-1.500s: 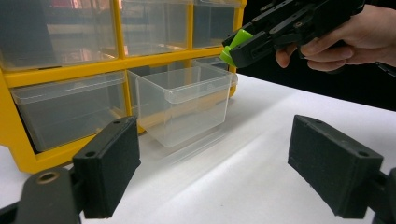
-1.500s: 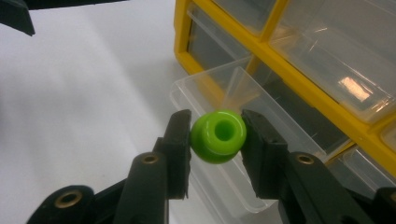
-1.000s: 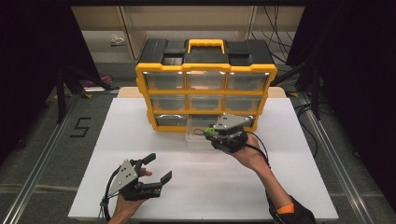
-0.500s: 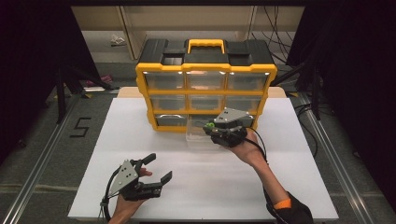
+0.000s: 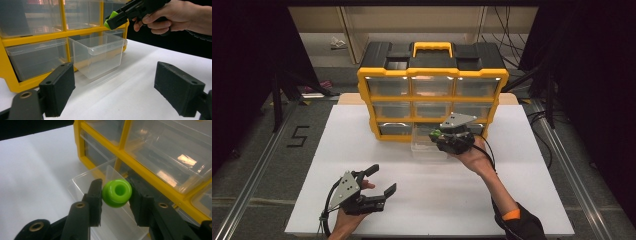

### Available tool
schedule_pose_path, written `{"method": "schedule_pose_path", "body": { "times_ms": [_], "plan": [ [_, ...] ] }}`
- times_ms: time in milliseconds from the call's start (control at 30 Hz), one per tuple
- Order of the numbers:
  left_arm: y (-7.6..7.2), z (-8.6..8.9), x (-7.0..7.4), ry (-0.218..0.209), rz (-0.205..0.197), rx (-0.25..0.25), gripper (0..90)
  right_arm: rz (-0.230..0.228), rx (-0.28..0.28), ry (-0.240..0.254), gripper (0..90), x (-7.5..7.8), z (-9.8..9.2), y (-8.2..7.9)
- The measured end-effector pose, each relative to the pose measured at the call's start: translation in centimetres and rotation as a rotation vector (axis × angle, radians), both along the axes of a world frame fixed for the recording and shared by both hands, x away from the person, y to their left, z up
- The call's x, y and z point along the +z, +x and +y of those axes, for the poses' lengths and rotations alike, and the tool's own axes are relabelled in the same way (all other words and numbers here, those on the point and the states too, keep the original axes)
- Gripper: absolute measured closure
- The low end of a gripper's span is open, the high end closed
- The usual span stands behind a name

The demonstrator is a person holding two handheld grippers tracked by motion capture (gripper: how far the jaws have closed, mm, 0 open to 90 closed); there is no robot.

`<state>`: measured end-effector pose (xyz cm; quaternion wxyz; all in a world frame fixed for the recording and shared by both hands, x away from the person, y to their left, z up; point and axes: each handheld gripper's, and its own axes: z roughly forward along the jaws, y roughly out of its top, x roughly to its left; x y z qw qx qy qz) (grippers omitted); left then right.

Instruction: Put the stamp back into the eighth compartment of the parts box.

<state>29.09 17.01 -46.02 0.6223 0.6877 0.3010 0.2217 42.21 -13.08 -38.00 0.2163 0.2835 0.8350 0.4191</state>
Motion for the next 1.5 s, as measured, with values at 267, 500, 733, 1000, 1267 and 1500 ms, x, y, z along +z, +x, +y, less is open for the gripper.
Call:
{"method": "schedule_pose_path", "body": {
  "times_ms": [267,500,733,1000,1267,1500],
  "plan": [
    [0.0,0.0,0.0,-0.003,0.0,0.002,16.4,0.02,-0.009,-0.025,64.6,-0.3,0.2,0.6],
    [0.0,0.0,0.0,-0.002,0.0,0.003,16.4,0.036,-0.011,-0.037,64.6,-0.5,0.4,0.9],
    [0.0,0.0,0.0,-0.002,-0.001,0.001,16.4,0.044,-0.004,-0.05,64.5,-0.7,0.6,1.1],
    [0.0,0.0,0.0,-0.001,-0.002,0.002,16.4,0.065,-0.03,-0.038,51.1,-1.2,0.7,1.4],
    [-0.1,0.0,0.0,-0.004,-0.005,-0.005,16.3,0.025,-0.057,-0.024,35.2,-0.6,0.7,1.0],
    [-0.1,0.0,0.0,-0.007,-0.005,-0.01,16.3,-0.002,-0.054,-0.019,31.9,-0.4,0.9,0.3]
  ]
}}
